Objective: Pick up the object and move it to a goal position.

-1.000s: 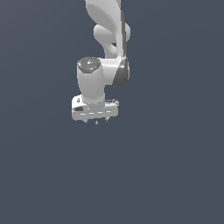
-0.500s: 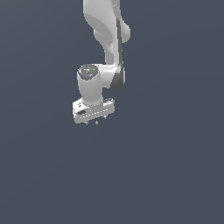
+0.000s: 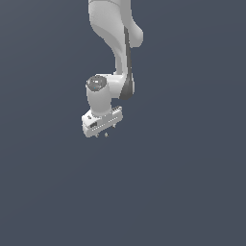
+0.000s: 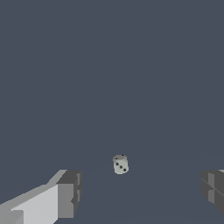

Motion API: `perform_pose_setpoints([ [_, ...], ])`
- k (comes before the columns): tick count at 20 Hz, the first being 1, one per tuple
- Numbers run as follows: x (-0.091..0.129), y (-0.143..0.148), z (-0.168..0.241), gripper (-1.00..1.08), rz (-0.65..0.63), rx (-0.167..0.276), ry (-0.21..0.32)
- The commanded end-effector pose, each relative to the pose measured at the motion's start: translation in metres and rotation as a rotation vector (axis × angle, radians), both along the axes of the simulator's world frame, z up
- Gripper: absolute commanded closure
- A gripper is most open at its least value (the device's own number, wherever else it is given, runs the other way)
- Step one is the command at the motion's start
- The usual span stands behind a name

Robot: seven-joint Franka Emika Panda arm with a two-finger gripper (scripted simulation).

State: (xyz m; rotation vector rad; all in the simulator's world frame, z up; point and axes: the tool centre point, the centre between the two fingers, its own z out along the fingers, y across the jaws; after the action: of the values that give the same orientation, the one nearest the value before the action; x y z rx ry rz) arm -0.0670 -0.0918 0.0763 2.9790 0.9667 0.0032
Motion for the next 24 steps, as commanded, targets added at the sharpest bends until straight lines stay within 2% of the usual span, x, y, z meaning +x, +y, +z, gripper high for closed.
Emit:
perform_pose_setpoints([
  [1, -0.006, -0.001, -0.006, -0.92, 0.046, 0.002, 0.002],
  [10, -0.017, -0.002, -0.017, -0.92, 0.133, 0.008, 0.005],
  [18, -0.018, -0.002, -0.022, -0.92, 0.134, 0.008, 0.006],
  [24, -0.019, -0.002, -0.046, -0.92, 0.136, 0.008, 0.006],
])
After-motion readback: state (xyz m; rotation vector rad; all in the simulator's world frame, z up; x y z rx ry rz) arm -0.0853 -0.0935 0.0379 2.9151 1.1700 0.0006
